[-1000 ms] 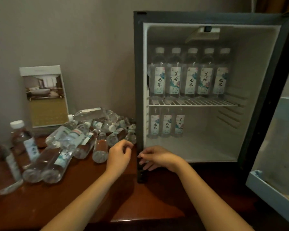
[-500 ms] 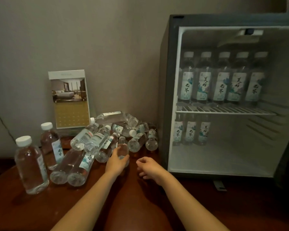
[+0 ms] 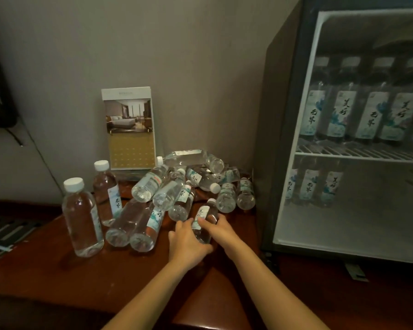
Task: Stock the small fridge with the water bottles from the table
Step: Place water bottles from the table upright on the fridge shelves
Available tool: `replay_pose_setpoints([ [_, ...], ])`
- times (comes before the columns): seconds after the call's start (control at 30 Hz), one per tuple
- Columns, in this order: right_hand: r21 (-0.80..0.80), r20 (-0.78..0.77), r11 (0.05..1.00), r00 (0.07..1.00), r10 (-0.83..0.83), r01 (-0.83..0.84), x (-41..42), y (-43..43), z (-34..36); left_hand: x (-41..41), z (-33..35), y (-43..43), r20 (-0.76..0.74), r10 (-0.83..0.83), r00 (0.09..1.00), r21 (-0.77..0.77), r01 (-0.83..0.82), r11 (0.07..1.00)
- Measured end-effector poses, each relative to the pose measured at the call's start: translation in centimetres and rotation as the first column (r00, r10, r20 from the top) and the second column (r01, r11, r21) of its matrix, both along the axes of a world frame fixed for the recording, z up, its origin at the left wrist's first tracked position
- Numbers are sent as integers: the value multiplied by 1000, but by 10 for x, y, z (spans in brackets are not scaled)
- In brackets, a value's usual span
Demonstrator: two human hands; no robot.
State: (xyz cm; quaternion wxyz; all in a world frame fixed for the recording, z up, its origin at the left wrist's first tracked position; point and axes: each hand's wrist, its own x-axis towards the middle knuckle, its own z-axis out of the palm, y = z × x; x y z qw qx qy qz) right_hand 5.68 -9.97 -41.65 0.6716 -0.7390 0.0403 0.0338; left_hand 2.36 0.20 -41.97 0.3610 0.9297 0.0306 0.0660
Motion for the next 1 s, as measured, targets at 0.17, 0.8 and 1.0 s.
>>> replay_pose_setpoints([
  [0.17,7,-124,999,991,51,-50,-10,-3,11,-15,-5,17,-71,-146,987,-137,136,981],
  [0.8,249,-130,966,986,101,-66,-73,-49,16,-47,-4,2,-59,-548,835,-876,220,429],
  [1.0,363,-23,929,996,82,-69,-90,-52,10,-57,-2,2,-50,-578,814,-852,268,450],
])
